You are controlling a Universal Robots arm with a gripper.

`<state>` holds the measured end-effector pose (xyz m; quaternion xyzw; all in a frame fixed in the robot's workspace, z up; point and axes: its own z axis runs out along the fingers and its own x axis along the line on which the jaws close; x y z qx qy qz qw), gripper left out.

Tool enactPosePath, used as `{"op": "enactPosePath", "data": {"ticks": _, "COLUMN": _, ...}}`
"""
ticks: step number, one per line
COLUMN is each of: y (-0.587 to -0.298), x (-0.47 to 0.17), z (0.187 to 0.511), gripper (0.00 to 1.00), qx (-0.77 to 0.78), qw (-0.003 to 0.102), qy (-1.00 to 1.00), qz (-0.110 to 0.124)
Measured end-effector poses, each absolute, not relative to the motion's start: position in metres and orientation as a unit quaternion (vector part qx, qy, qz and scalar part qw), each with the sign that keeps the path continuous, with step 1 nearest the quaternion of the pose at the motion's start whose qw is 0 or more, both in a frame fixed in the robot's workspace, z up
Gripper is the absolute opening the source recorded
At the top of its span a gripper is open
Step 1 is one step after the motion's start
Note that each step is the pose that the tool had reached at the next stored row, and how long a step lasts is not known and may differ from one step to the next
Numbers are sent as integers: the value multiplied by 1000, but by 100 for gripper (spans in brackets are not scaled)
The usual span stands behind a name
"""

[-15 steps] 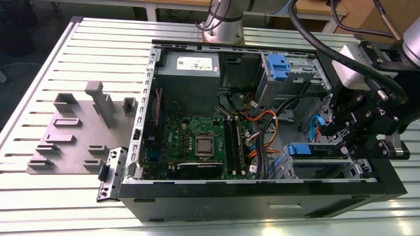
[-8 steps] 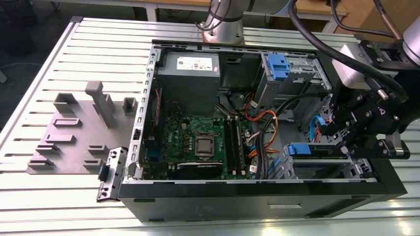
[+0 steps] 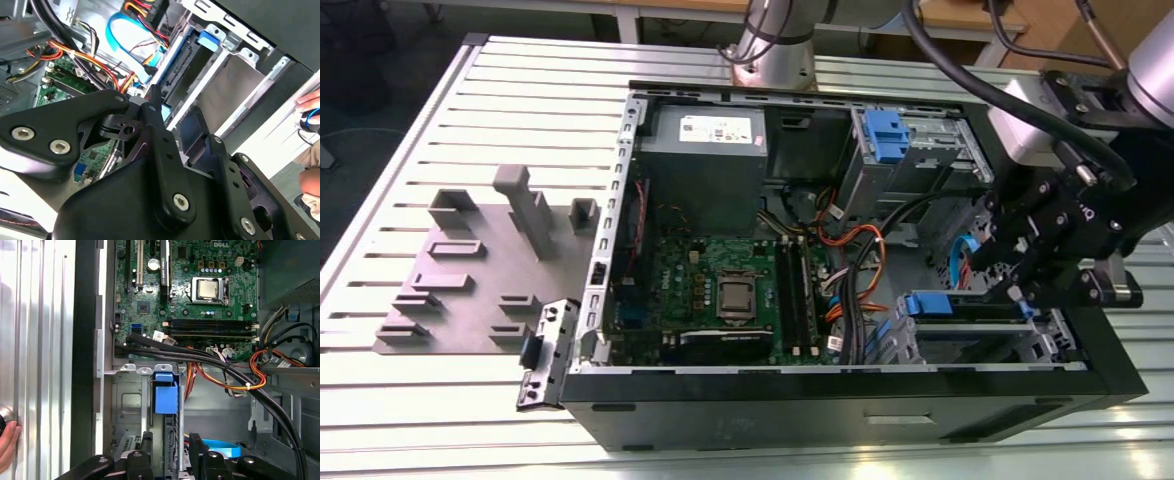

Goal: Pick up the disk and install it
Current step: 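Insert the first disk wire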

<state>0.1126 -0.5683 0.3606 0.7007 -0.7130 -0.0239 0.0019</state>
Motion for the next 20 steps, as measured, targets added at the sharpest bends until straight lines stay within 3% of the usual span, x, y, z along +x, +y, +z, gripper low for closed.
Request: {"op": "enactPosePath", "data": {"ticks": 20, "y": -554, "x": 115, "z": 364, "gripper": 42, "qx": 701, "qw": 5, "qy": -713, "qz": -28}}
